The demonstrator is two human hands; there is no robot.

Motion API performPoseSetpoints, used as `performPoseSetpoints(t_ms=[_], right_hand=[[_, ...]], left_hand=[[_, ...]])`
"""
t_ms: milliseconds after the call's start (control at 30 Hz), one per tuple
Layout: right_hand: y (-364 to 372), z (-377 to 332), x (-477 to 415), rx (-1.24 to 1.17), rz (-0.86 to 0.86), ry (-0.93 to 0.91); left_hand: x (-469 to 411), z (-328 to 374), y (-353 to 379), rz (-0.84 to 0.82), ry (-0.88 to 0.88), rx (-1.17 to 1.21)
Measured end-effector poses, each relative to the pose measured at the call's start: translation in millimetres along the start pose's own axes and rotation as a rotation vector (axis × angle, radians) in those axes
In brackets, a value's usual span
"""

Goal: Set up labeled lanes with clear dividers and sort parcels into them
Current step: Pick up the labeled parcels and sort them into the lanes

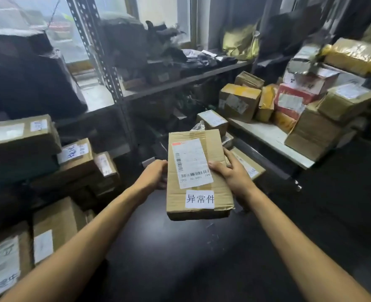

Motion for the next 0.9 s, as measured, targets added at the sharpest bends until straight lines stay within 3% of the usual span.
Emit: performPoseSetpoints(t_ms=[433, 600, 733, 900], right_hand=[[-115, 41, -97, 0.078, 0.064, 0.000], [-168, 41, -152, 0.170, 0.100, 0.047], [-208, 38, -193, 0.181, 0.108, 0.075], [-242, 44, -242, 0.145, 0.066, 0.100]], left_hand=[[-110, 23, 122, -0.033, -0.040, 0.121], [-159, 43, 193, -0.191, -0.018, 0.115], [-196, 50, 232, -0.192, -0.083, 0.129], [-228, 71, 281, -0.254, -0.022, 0.022]])
Point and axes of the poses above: each hand's wrist, its own x-axis away from the middle knuckle, its own y-axis out of the palm, z = x × y, the point moved 10 cm from there along -x, towards the middle knuckle, and after that the axes turned 8 degrees about z, right-handed, at the moved point
